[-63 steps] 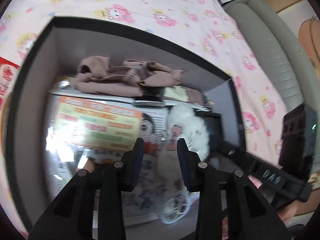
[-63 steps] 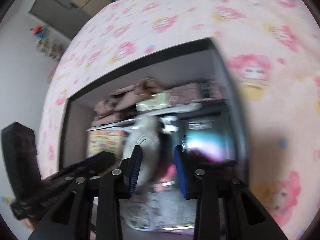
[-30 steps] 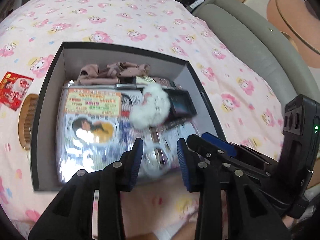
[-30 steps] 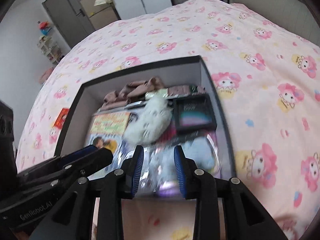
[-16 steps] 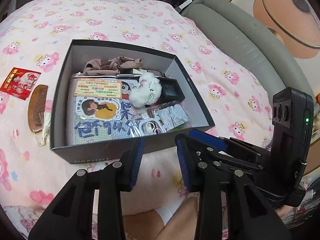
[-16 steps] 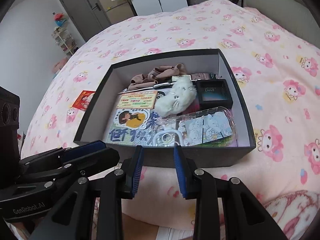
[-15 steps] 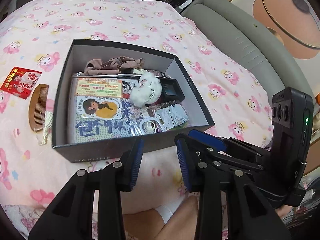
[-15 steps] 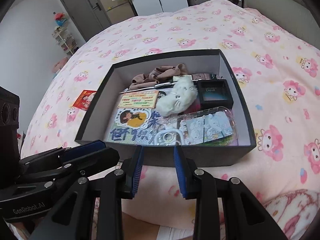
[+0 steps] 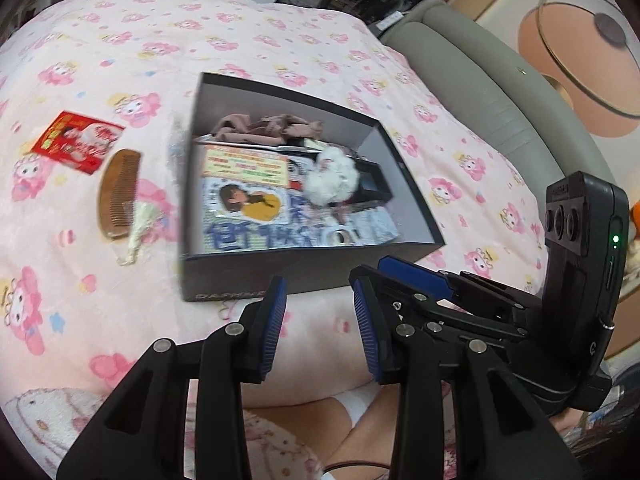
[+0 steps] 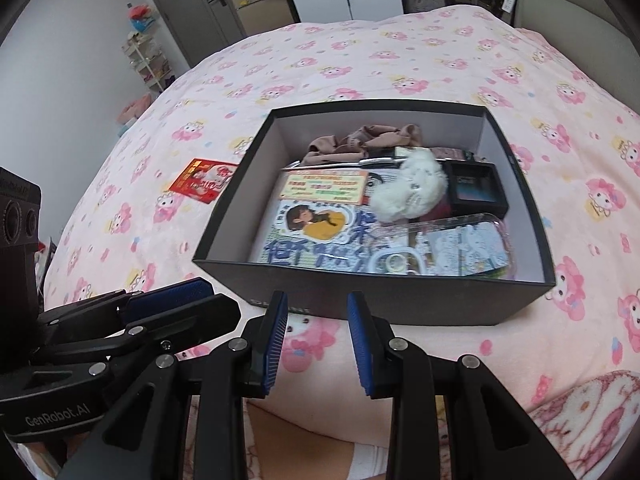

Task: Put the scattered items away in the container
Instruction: 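Move the left gripper toward the wooden comb with tassel, then close the left gripper on the comb and lift it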

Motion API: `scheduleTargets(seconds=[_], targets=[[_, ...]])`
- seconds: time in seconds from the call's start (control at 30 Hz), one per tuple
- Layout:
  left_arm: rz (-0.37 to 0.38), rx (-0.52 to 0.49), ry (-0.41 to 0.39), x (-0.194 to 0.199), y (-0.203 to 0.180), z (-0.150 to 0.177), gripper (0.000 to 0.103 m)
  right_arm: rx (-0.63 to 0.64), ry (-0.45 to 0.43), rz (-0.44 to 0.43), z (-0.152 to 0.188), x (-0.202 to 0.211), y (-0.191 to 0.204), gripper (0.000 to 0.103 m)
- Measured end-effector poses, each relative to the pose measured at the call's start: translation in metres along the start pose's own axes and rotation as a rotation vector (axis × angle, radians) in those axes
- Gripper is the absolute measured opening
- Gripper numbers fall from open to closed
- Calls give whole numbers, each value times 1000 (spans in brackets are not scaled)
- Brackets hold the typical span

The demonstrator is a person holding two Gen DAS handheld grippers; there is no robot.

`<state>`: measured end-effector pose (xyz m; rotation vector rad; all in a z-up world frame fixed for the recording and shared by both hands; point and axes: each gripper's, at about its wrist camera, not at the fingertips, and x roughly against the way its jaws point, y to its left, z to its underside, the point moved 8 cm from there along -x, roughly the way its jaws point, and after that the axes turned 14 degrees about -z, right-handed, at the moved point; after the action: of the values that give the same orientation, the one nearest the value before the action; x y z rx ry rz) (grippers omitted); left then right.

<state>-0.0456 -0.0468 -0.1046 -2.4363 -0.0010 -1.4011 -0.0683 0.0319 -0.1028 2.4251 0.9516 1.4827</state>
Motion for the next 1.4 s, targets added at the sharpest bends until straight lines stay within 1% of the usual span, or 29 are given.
scheduleTargets(seconds=[0.1,0.17,0.27,0.37,0.47,0.6,0.67,0.73,0.77,0.83,0.9,0.97,1.0,1.03,1.07,1.1,1.17,1.23,1.27,1.33,1.37,1.4], targets=[[-21,29,-9,7,23,-2,34,31,31,-1,-3,-15,15,27],[-22,61,-15,11,36,-4,34,42,35,-16,-7,-22,26,27],[-48,97,-30,16,60,-7,34,54,38,-36,-13,-36,45,27],[-69,132,-38,16,81,-11,35,71,63,-45,-20,-54,60,27],[-78,175,-45,11,101,-18,35,78,77,-41,-26,-69,69,27],[-93,243,-43,-1,124,-30,39,91,98,-43,-40,-92,75,27],[-97,280,-39,-9,136,-37,39,87,106,-39,-47,-101,75,27],[-108,314,-30,-17,149,-42,43,90,110,-32,-54,-111,76,27],[-117,340,-21,-22,157,-45,45,95,114,-35,-58,-116,77,27],[-137,397,12,-34,173,-50,46,94,112,-69,-69,-124,80,27],[-179,415,26,-44,185,-56,46,82,97,-58,-80,-128,75,27],[-195,419,53,-58,191,-61,48,63,93,-52,-88,-132,70,28],[-189,434,84,-67,194,-62,48,51,98,-60,-91,-135,69,28],[-177,454,114,-77,197,-62,49,44,109,-66,-92,-139,70,30],[-164,473,140,-85,200,-62,50,52,114,-57,-93,-141,72,31],[-171,503,176,-97,206,-62,51,75,116,-36,-93,-143,74,31],[-213,526,223,-113,213,-59,51,99,103,-9,-95,-144,74,31],[-244,520,274,-130,215,-51,54,80,93,-18,-97,-145,70,31],[-238,527,308,-140,214,-45,54,66,94,-25,-97,-145,68,31],[-204,553,342,-148,210,-38,53,36,107,-44,-93,-149,65,31],[-202,542,344,-149,207,-36,51,27,113,-52,-90,-150,65,31],[-210,519,335,-148,204,-37,39,20,117,-58,-86,-151,64,31]])
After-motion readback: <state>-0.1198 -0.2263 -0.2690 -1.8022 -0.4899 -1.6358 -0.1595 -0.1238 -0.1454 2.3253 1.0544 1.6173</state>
